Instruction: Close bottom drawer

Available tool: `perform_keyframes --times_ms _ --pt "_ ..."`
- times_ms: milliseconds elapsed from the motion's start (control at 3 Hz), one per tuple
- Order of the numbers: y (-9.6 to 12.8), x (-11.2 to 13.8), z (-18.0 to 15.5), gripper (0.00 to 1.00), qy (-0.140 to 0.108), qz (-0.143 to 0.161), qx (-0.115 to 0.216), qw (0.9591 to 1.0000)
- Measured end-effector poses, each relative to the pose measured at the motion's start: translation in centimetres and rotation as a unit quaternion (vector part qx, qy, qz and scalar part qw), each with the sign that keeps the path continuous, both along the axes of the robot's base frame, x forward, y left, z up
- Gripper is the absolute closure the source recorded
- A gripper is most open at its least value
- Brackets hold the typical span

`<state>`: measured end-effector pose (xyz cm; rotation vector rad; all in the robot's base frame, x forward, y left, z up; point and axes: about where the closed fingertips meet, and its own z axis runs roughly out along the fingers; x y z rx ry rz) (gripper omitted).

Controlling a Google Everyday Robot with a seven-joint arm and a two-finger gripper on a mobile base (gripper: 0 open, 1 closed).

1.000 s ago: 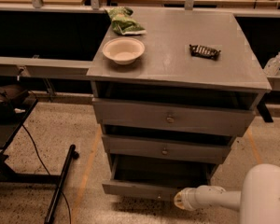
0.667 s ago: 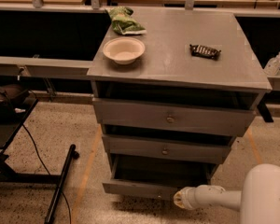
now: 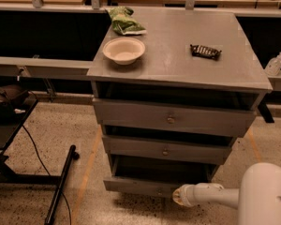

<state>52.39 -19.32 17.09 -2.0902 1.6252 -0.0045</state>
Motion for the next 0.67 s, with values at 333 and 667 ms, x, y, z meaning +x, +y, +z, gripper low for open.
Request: perform_keyframes --times_ms 333,667 --pt "0.73 2.18 0.32 1.00 -0.016 0.007 -0.004 0.9998" --pt "0.64 2.00 0.31 1.00 -0.016 0.007 -0.004 0.9998"
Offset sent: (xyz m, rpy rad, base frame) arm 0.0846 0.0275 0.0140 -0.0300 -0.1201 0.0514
